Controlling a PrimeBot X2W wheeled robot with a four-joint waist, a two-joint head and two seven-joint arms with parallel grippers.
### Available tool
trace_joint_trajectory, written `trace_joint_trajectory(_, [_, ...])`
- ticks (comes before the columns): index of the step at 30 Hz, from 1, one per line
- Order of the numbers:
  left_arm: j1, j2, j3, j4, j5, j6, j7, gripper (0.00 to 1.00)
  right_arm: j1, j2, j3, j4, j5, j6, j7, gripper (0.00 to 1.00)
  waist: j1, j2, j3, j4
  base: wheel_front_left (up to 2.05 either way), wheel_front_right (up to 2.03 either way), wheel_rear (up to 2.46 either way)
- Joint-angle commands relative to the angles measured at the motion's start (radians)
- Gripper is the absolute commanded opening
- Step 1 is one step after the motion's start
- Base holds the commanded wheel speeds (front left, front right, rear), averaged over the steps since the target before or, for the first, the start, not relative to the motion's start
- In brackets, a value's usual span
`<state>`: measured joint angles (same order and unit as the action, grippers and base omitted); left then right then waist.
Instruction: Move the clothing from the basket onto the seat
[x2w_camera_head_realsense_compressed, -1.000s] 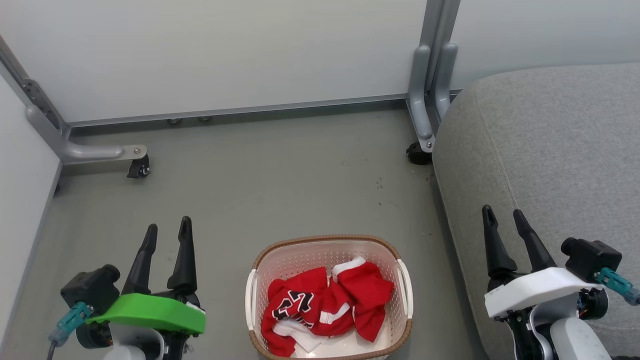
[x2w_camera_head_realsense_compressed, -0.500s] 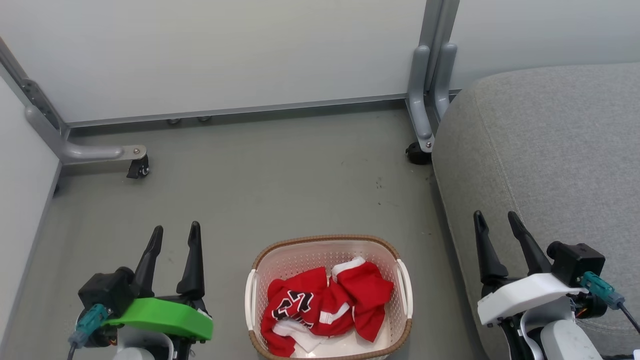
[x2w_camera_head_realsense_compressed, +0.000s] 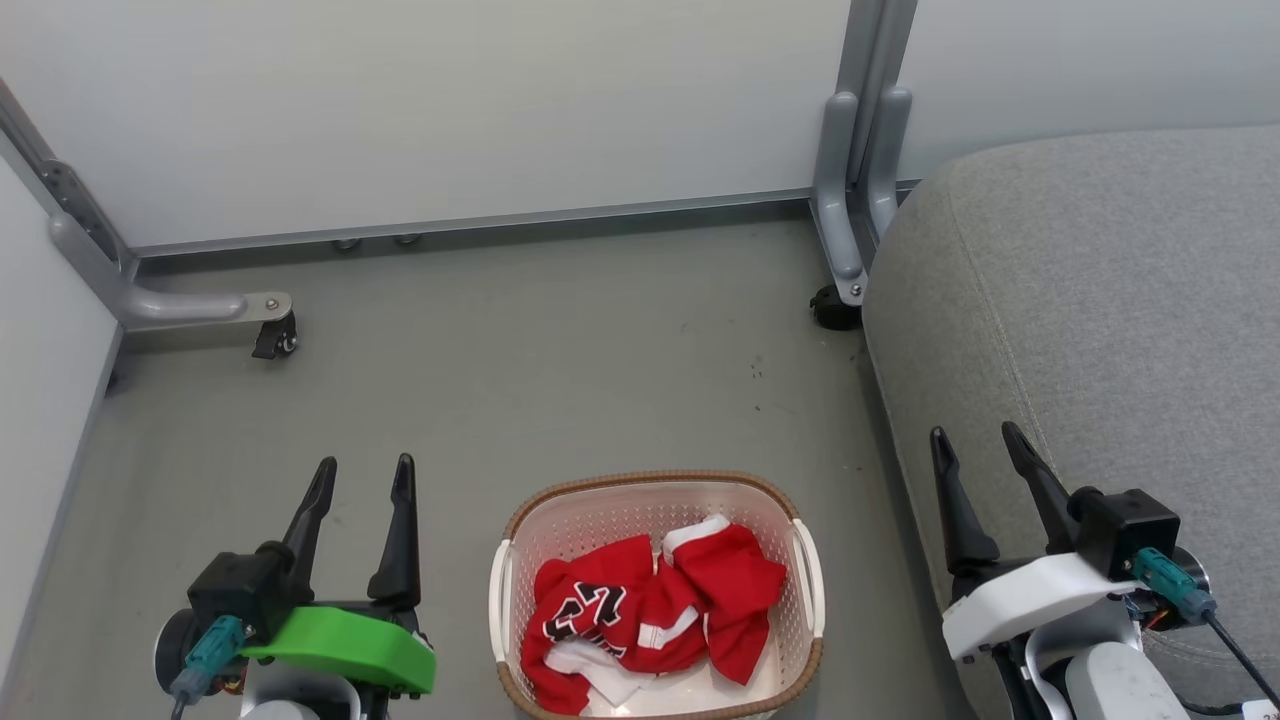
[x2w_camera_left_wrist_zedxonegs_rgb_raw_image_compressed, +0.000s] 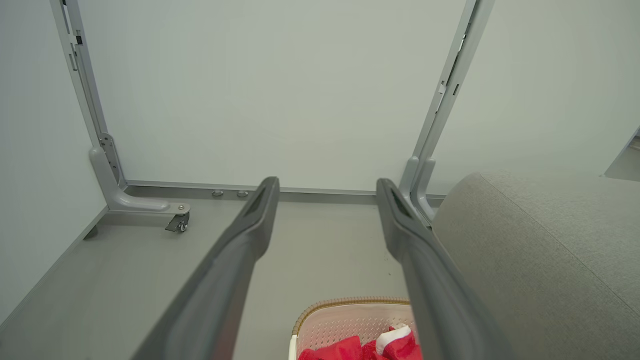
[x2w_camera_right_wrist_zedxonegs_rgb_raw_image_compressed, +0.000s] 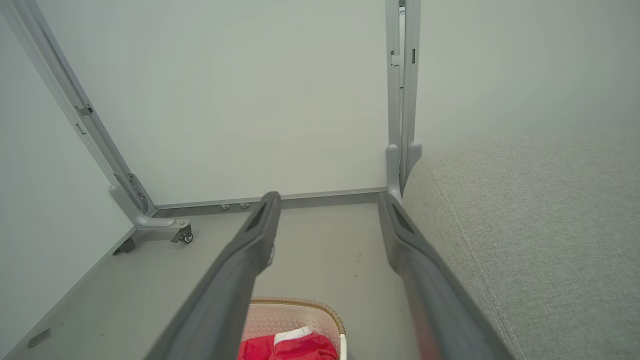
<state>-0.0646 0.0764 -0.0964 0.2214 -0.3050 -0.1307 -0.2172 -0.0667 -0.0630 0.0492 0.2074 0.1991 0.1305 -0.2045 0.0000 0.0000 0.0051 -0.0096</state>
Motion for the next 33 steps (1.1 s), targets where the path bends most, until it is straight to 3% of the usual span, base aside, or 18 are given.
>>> trace_joint_trajectory(1, [0.012,0.0,-0.001,-0.001,0.021,0.0,-0.01,1.0,0.004,0.001,0.004,-0.005,-0.025,0.0,-0.011,1.0,0.0,0.0,0.0,0.0,0.0,0.0,0.0])
trace_joint_trajectory(23, [0.016,-0.009,-0.002,0.056,0.141,0.0,-0.051,1.0,0.021,0.007,0.011,0.003,-0.138,0.0,-0.037,1.0,0.0,0.0,-0.007,-0.003,0.0,0.0,0.0])
trace_joint_trajectory(33, [0.017,-0.013,0.004,0.071,0.127,0.0,-0.049,1.0,0.022,0.01,0.006,0.006,-0.116,0.0,-0.029,1.0,0.0,0.0,-0.01,0.0,0.0,0.0,0.0])
